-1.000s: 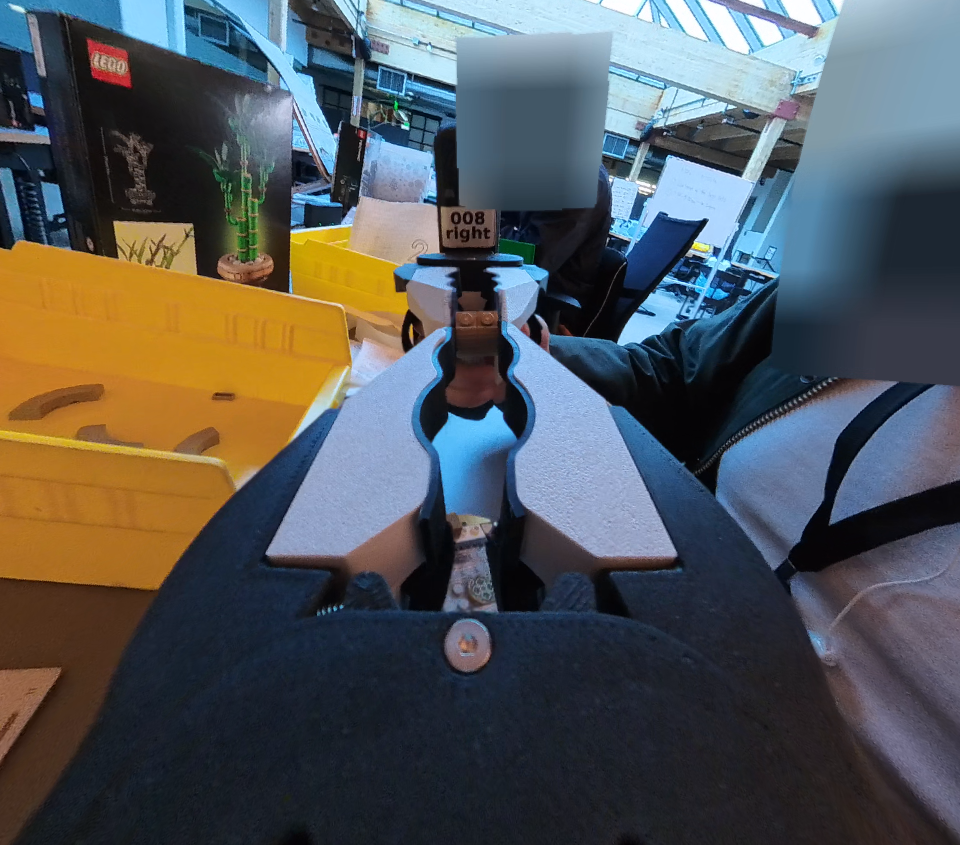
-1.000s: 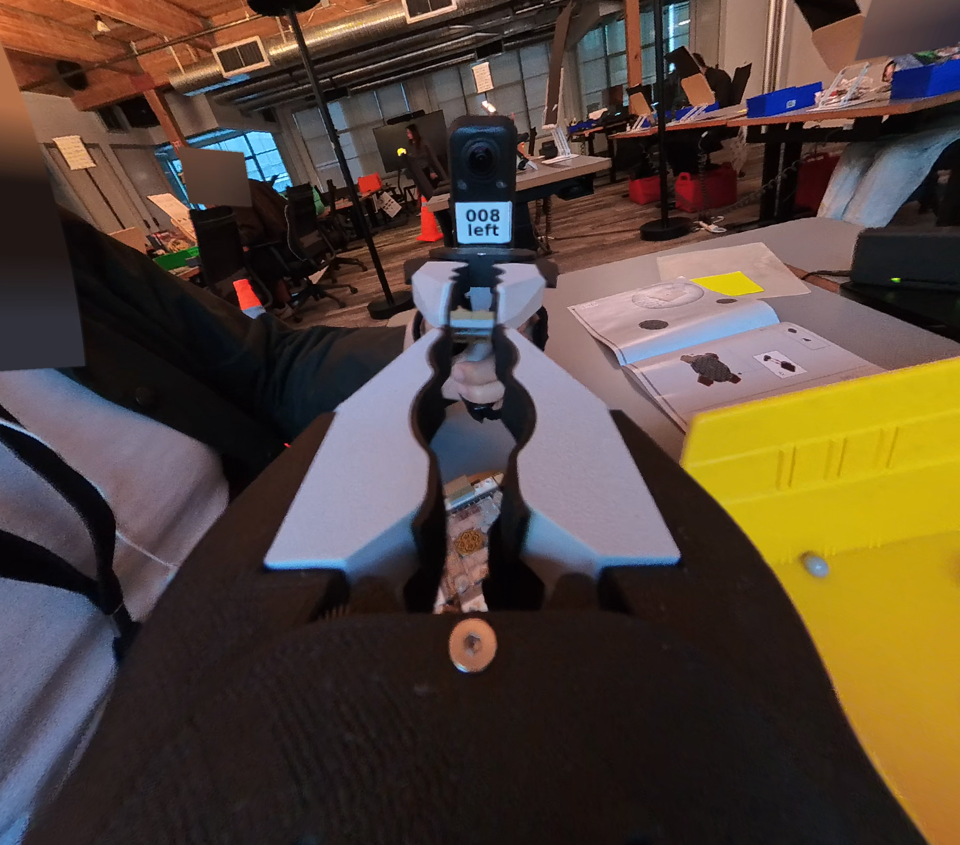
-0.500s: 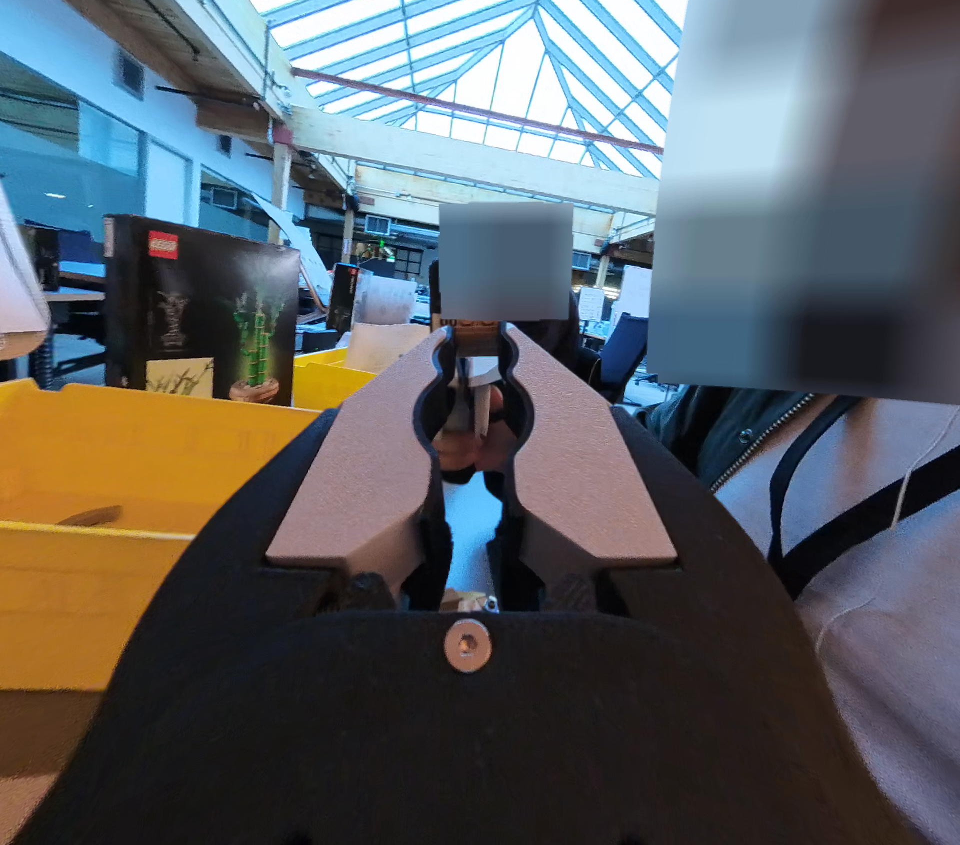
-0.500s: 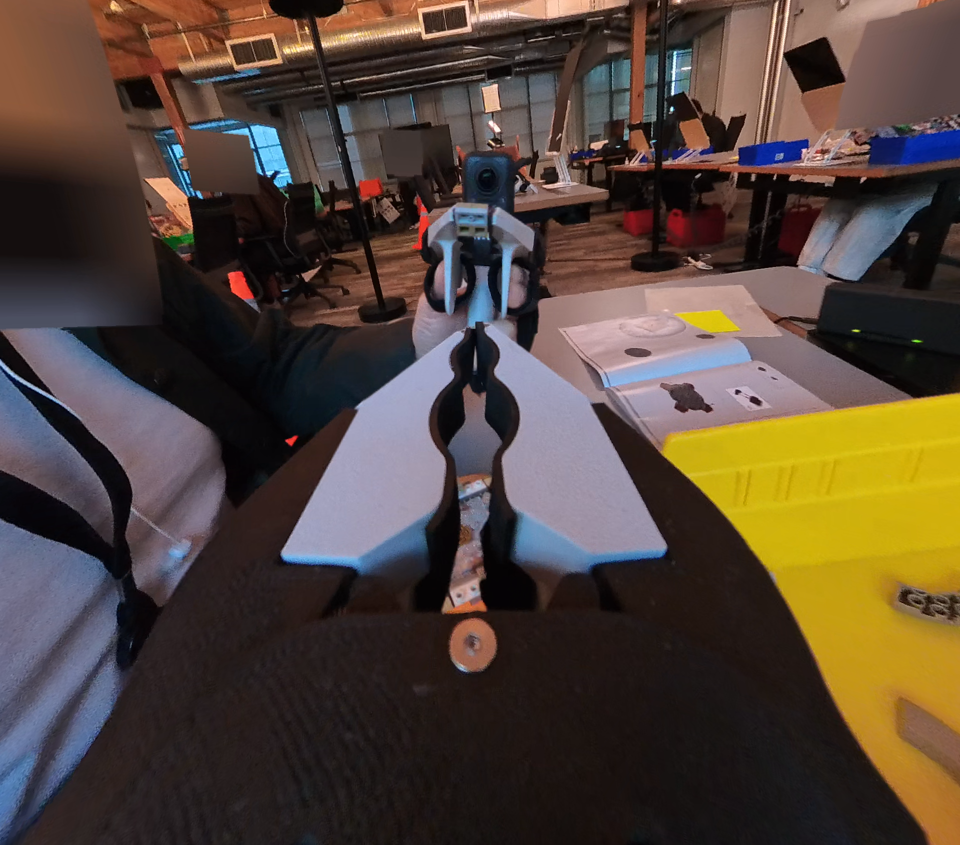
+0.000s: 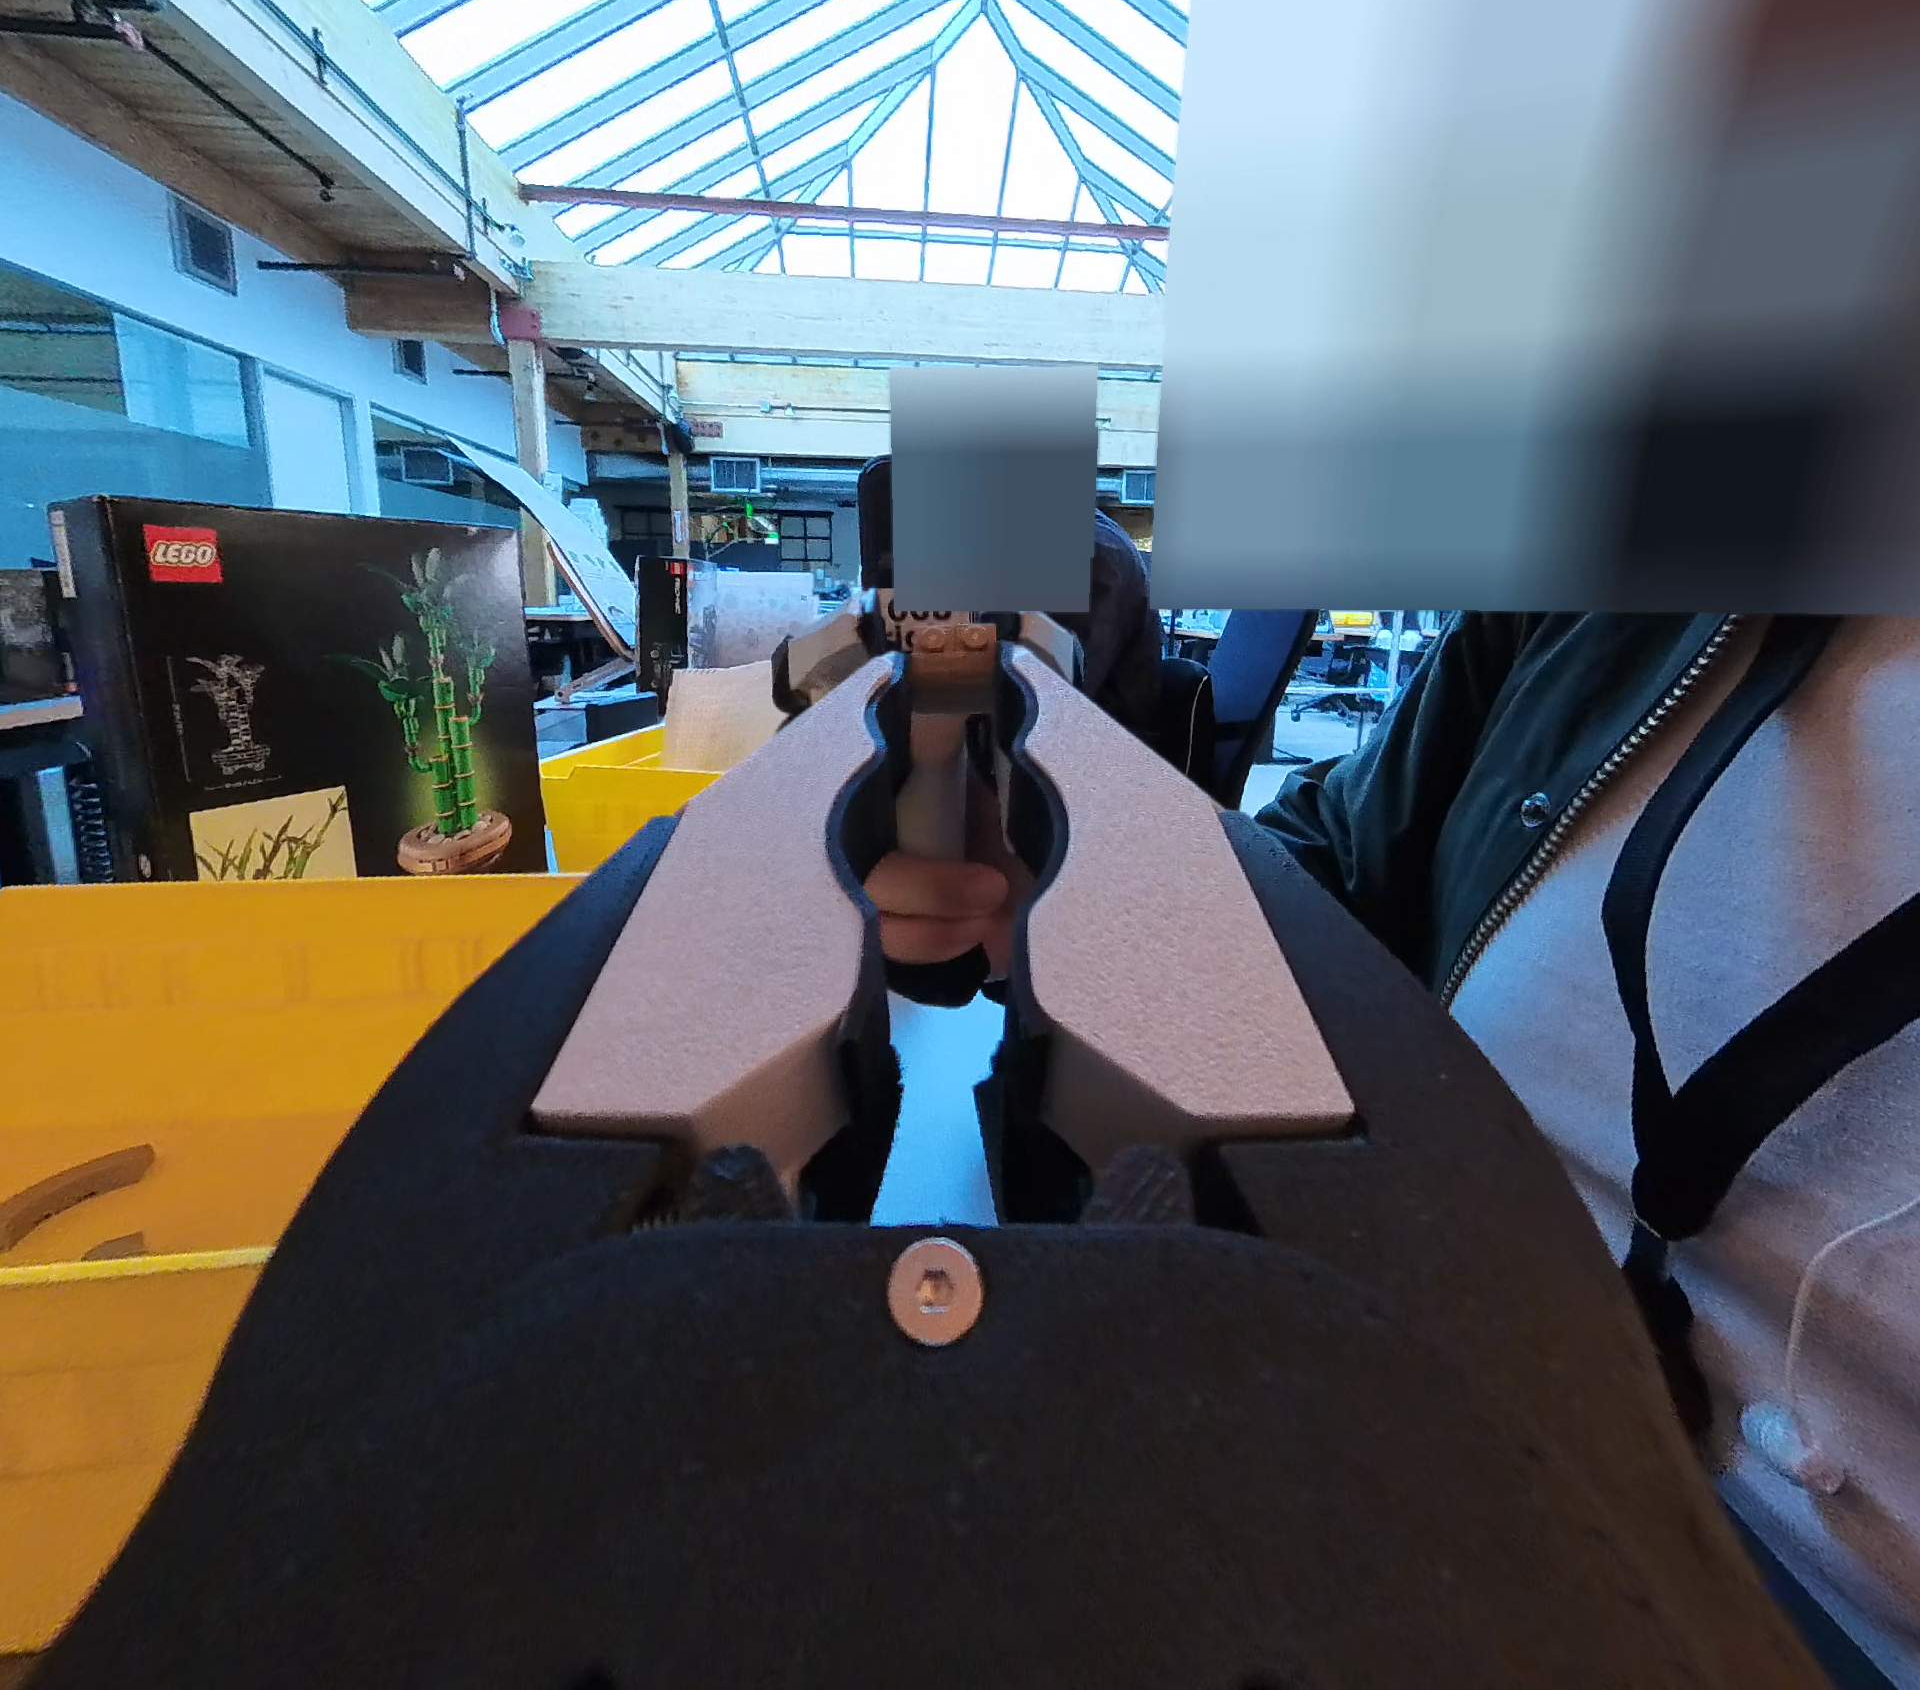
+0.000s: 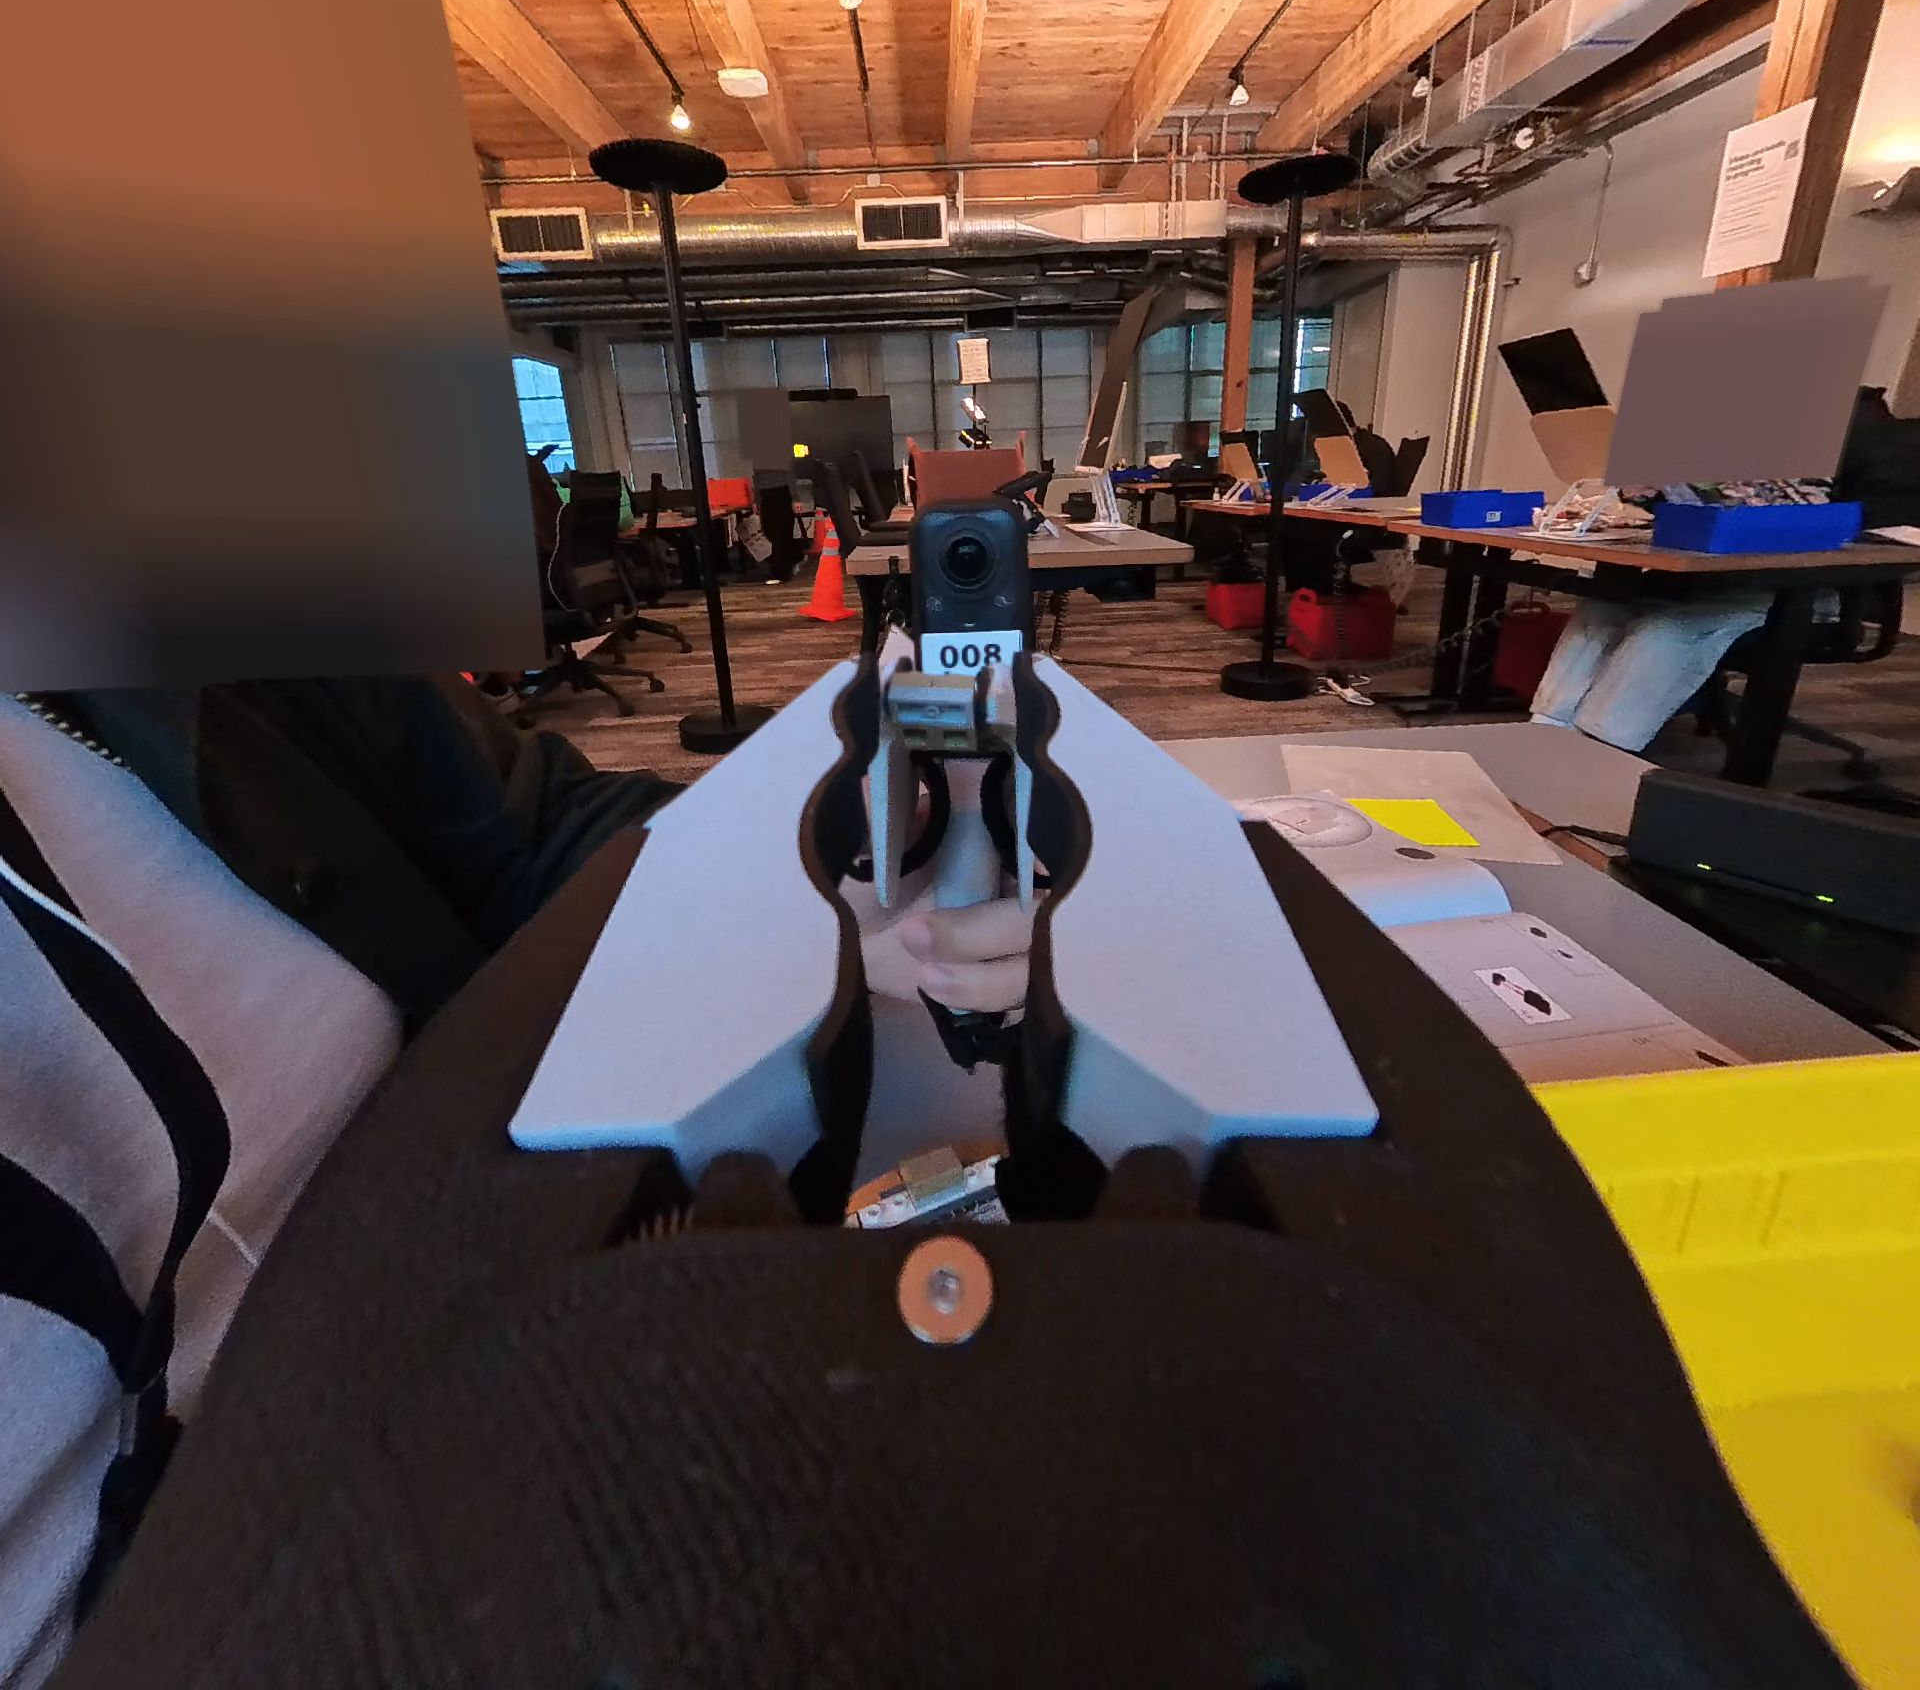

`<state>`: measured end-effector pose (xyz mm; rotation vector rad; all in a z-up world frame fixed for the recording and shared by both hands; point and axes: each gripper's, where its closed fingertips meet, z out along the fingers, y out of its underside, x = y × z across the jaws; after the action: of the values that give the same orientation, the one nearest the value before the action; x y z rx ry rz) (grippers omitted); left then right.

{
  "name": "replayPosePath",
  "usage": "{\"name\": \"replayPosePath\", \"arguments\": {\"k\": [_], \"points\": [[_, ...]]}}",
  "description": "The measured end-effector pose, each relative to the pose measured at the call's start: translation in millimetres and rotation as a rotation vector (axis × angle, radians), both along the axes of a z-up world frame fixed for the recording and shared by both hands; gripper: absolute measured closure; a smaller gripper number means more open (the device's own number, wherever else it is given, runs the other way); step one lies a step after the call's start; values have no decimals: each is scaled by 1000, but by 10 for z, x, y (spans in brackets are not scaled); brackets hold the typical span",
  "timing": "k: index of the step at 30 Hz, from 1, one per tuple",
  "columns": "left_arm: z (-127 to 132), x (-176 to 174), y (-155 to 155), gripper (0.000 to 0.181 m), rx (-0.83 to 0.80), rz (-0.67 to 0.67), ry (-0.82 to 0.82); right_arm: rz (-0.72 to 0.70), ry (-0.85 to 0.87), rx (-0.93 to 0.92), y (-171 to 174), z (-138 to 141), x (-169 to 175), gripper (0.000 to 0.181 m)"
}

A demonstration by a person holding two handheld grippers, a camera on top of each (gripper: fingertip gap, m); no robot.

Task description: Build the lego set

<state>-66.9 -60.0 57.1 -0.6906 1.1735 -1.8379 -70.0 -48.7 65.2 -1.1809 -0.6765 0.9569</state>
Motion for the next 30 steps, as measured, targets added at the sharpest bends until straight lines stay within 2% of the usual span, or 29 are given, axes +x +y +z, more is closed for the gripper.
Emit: {"name": "replayPosePath", "arguments": {"k": [5, 15, 19, 20, 25, 26, 27, 28, 30], "points": [[32, -2, -6, 168, -3, 25, -19, 20, 9, 4, -39, 12, -17, 168], [90, -22, 14, 168, -23, 58, -52, -9, 31, 31, -34, 39, -8, 168], [69, -6, 33, 168, -27, 66, -42, -1, 63, 7, -21, 51, -11, 163], [71, -10, 20, 168, -28, 55, -43, 1, 75, -7, -12, 49, -9, 168], [52, 11, 29, 168, -53, 46, -25, 8, 71, -18, -4, 30, 12, 168], [43, 16, 34, 166, -59, 40, -11, 16, 68, -29, -2, 21, 14, 168], [33, 21, 45, 156, -64, 38, 5, 30, 64, -37, -9, 14, 16, 168], [20, 21, 49, 156, -60, 36, 21, 44, 65, -45, -16, 16, 19, 168], [-12, 16, 37, 165, -21, 39, 43, 56, 54, -67, -11, -7, 26, 168]]}}
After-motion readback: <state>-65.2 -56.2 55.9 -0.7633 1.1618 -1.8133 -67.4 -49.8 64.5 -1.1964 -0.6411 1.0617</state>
